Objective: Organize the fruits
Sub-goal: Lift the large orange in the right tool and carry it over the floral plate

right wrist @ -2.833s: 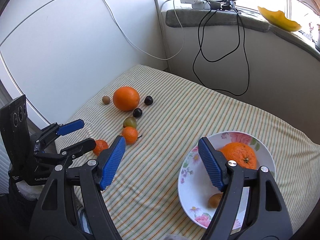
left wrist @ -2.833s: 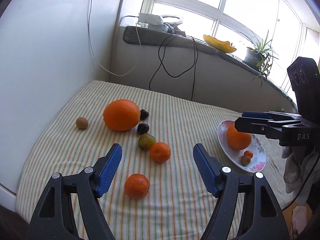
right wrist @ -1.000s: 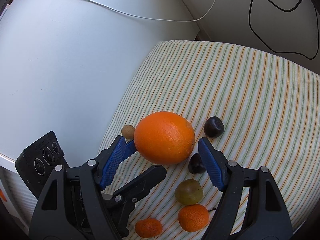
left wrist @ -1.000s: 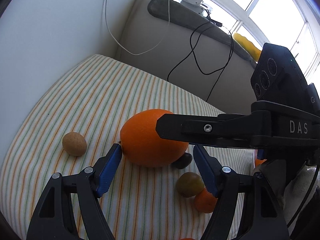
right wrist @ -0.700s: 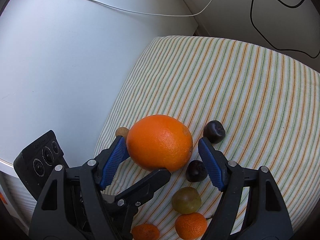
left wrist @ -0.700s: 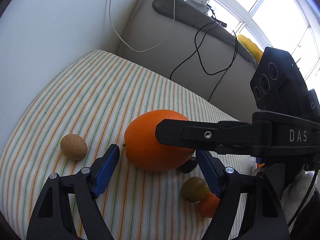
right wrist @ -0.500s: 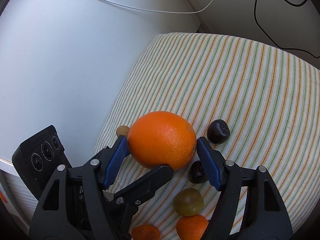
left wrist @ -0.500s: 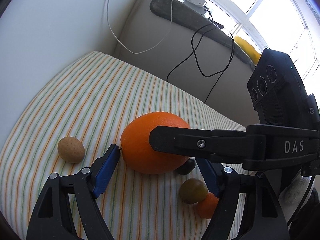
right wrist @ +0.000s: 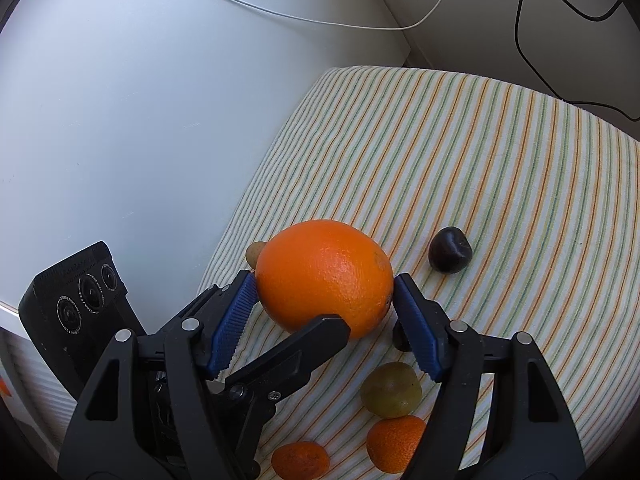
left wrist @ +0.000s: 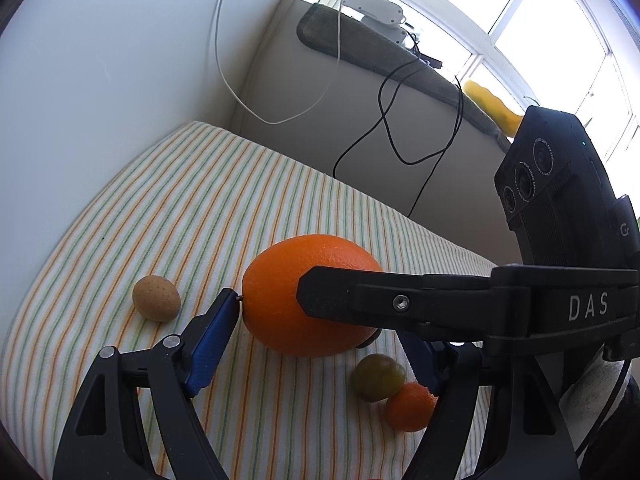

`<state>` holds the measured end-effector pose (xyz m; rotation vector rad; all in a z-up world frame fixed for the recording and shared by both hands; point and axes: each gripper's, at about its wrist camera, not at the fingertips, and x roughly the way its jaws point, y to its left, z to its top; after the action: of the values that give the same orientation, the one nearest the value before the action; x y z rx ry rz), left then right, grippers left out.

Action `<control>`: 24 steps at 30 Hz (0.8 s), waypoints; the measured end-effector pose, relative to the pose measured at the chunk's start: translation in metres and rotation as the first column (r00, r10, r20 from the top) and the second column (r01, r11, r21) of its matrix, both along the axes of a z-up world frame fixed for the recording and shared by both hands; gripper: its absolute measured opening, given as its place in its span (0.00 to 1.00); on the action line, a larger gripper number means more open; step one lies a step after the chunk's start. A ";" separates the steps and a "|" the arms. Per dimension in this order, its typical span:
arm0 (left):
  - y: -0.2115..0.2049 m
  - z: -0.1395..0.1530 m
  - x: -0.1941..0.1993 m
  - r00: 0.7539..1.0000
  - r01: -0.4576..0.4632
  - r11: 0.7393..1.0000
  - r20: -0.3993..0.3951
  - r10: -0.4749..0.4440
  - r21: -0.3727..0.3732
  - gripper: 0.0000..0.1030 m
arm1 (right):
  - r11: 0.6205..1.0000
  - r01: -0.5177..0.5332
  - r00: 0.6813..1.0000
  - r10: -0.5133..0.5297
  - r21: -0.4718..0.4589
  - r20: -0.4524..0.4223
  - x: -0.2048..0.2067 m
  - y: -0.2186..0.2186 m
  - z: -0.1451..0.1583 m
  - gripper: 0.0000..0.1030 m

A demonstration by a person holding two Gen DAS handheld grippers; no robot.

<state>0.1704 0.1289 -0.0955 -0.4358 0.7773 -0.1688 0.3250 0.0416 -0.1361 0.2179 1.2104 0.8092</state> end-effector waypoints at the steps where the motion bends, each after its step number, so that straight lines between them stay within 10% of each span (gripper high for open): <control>1: -0.001 0.002 -0.002 1.000 -0.001 1.000 0.004 0.001 0.004 0.74 | 1.000 0.001 1.000 -0.001 0.004 -0.001 -0.002 0.000 0.001 0.71; 24: -0.091 0.059 -0.045 0.984 0.101 0.994 0.147 -0.104 0.031 0.74 | 0.993 0.095 0.990 -0.101 0.068 0.098 -0.061 -0.102 0.062 0.71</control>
<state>0.1251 0.0378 -0.0363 -0.3572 0.6546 -0.2850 0.2636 -0.0608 -0.0738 0.2827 1.0717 0.7644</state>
